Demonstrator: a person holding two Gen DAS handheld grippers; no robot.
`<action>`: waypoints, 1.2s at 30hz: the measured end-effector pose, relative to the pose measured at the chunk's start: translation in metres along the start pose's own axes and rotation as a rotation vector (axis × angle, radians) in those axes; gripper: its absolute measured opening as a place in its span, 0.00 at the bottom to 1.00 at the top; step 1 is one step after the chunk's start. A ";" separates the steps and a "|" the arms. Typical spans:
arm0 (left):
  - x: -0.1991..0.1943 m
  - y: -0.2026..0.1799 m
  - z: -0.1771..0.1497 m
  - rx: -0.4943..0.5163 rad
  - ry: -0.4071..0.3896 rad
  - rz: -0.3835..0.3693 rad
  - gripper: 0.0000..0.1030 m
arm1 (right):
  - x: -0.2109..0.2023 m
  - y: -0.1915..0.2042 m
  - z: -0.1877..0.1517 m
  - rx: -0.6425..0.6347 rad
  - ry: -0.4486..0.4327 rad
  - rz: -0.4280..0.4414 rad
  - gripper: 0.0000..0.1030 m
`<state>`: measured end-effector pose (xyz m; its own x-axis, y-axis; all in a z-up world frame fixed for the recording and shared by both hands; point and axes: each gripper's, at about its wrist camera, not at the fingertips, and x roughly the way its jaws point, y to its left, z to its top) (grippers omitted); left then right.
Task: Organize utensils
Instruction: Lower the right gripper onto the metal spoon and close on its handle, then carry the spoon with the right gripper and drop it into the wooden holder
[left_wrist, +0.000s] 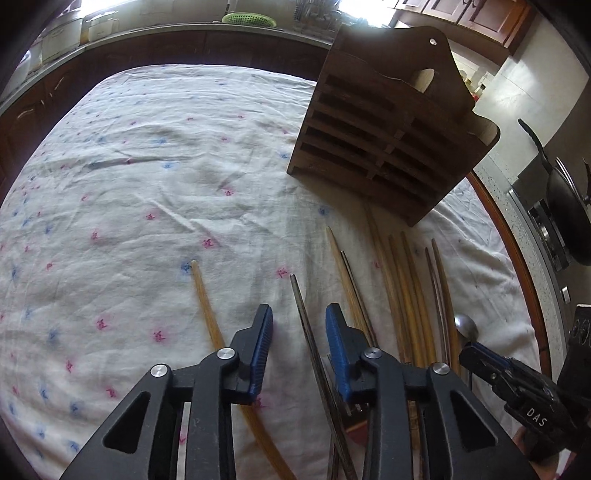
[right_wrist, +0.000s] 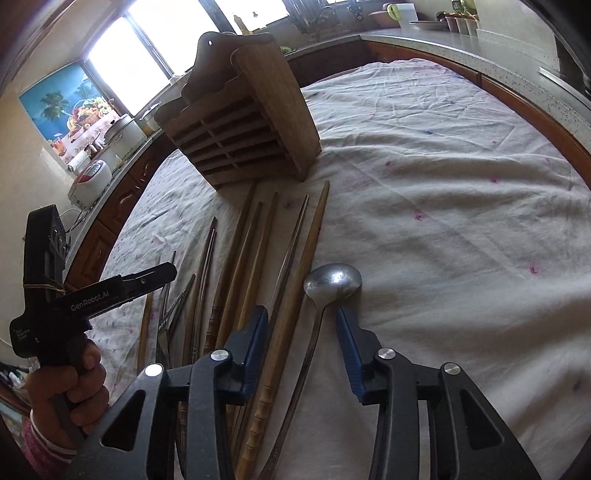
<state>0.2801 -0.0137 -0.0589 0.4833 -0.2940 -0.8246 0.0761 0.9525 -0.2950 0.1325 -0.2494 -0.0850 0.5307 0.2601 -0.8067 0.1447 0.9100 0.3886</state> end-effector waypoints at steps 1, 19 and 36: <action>0.004 -0.002 0.001 0.009 0.011 -0.006 0.08 | 0.002 0.000 0.002 -0.002 0.010 0.000 0.13; -0.118 0.019 -0.018 -0.032 -0.195 -0.177 0.03 | -0.061 0.023 0.015 -0.048 -0.145 0.063 0.02; -0.209 0.031 -0.024 -0.035 -0.427 -0.182 0.03 | -0.118 0.049 0.059 -0.137 -0.360 0.031 0.02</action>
<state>0.1607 0.0754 0.0923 0.7812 -0.3896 -0.4877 0.1670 0.8833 -0.4381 0.1263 -0.2545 0.0555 0.7961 0.1801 -0.5777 0.0243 0.9444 0.3278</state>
